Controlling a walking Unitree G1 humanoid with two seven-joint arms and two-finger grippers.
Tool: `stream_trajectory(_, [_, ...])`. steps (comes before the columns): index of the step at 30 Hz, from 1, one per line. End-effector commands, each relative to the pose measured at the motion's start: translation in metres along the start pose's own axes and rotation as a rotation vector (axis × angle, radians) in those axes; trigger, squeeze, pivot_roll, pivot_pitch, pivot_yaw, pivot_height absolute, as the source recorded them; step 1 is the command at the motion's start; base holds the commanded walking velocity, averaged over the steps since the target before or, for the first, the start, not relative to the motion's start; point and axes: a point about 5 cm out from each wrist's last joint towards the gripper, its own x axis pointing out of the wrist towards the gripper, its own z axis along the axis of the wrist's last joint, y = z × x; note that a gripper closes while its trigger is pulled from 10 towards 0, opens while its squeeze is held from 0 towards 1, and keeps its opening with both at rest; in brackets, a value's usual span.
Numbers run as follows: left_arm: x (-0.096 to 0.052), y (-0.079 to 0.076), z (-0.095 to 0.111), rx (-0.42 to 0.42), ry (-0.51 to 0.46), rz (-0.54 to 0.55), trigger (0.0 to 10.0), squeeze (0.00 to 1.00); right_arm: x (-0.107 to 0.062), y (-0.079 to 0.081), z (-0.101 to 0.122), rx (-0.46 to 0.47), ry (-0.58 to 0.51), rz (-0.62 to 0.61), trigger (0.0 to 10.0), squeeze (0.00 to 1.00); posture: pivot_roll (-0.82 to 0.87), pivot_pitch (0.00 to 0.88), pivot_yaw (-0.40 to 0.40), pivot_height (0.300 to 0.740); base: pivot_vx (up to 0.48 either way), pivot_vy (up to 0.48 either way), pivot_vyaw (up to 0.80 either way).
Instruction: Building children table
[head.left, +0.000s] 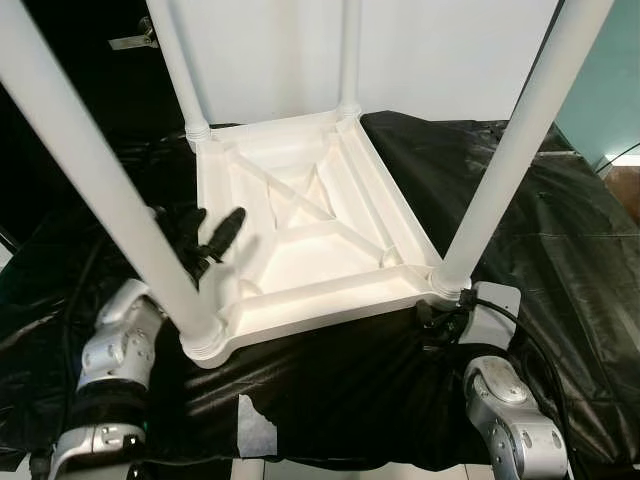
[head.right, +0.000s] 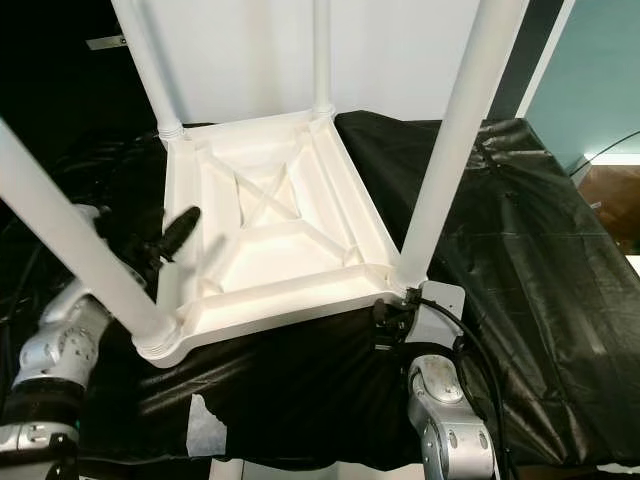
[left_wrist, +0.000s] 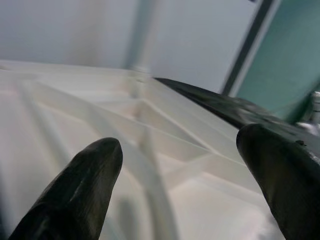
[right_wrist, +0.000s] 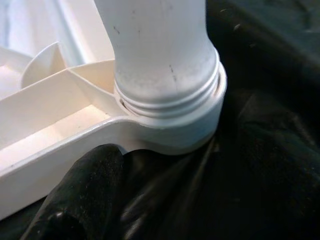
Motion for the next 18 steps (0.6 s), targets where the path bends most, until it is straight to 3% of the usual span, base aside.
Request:
stream_trajectory(1, [-0.007, -0.037, -0.004, -0.032, 0.009, -0.585, 10.0, 0.00, 0.003, 0.004, -0.005, 0.011, 0.036, -0.001, 10.0, 0.00, -0.12, 0.041, 0.025, 0.740, 0.000, 0.000, 0.00])
stream_trajectory(5, [-0.010, -0.045, -0.004, -0.066, -0.001, -0.593, 10.0, 0.00, 0.006, 0.002, -0.004, 0.010, 0.040, -0.019, 10.0, 0.00, -0.12, 0.042, 0.025, 0.740, 0.000, 0.000, 0.00])
stream_trajectory(10, [-0.023, -0.077, -0.006, -0.143, -0.004, -0.651, 10.0, 0.00, 0.018, -0.009, -0.001, -0.002, 0.042, -0.046, 10.0, 0.00, -0.11, 0.043, 0.028, 0.740, 0.000, 0.000, 0.00])
stream_trajectory(18, [-0.034, -0.106, -0.004, -0.211, -0.027, -0.685, 10.0, 0.00, 0.035, -0.018, 0.007, -0.050, 0.013, -0.025, 10.0, 0.00, -0.10, 0.046, 0.028, 0.740, 0.000, 0.000, 0.00])
